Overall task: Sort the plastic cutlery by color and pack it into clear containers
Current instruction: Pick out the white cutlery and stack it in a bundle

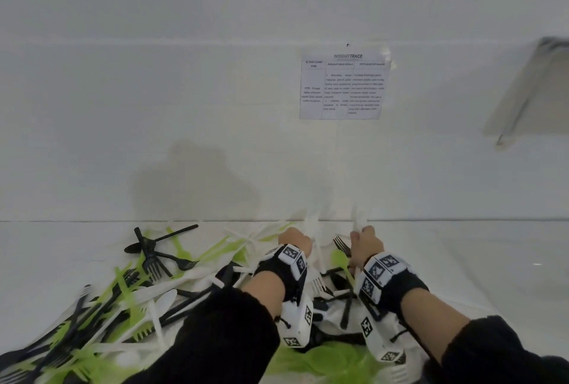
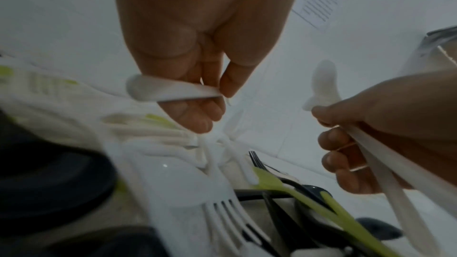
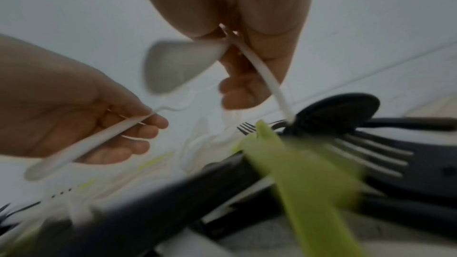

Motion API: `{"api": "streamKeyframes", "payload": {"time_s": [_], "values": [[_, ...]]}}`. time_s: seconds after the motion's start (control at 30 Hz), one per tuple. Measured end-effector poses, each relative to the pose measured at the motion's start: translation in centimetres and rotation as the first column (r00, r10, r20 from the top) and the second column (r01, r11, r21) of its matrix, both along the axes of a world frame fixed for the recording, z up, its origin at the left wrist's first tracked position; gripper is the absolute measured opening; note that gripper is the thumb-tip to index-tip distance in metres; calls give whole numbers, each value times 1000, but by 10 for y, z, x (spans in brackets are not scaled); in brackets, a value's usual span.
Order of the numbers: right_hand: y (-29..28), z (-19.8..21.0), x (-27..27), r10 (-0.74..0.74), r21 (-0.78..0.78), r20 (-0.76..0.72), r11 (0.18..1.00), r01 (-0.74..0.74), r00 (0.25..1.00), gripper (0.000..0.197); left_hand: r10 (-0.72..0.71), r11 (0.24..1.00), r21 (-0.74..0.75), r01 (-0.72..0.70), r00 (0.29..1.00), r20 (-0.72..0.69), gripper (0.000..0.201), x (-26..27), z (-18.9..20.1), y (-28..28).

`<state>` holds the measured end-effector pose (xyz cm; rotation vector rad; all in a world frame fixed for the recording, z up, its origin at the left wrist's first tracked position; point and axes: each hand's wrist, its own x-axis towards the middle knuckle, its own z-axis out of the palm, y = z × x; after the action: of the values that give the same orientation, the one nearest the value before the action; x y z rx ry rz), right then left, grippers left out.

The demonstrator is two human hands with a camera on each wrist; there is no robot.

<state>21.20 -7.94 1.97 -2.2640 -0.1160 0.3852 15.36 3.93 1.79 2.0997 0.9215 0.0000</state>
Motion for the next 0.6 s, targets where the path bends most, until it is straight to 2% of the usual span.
{"api": "streamKeyframes", "payload": {"time_s": [0.07, 0.2, 0.37, 0.43, 0.53, 0.6], "values": [[0, -2, 6, -34, 22, -63, 999, 35, 997, 35, -30, 999, 24, 31, 999, -36, 24, 9, -2, -7], [2, -1, 15, 22, -158, -91, 987, -36, 996, 38, -43, 996, 71, 49, 995, -88, 33, 23, -11, -15], [11, 2, 22, 81, -249, -113, 962, -107, 990, 31, -93, 981, 162, 111, 989, -111, 24, 37, -18, -17], [13, 1, 24, 125, -269, -126, 951, -155, 984, 28, -103, 981, 150, 122, 987, -125, 30, 40, -19, -17], [19, -5, 28, 173, -288, -144, 935, -208, 974, 19, -99, 984, 131, 117, 986, -137, 16, 40, -17, -14], [22, -8, 29, 176, -266, -156, 940, -213, 972, 22, -77, 993, 80, 87, 990, -115, 34, 38, -18, -12]]}}
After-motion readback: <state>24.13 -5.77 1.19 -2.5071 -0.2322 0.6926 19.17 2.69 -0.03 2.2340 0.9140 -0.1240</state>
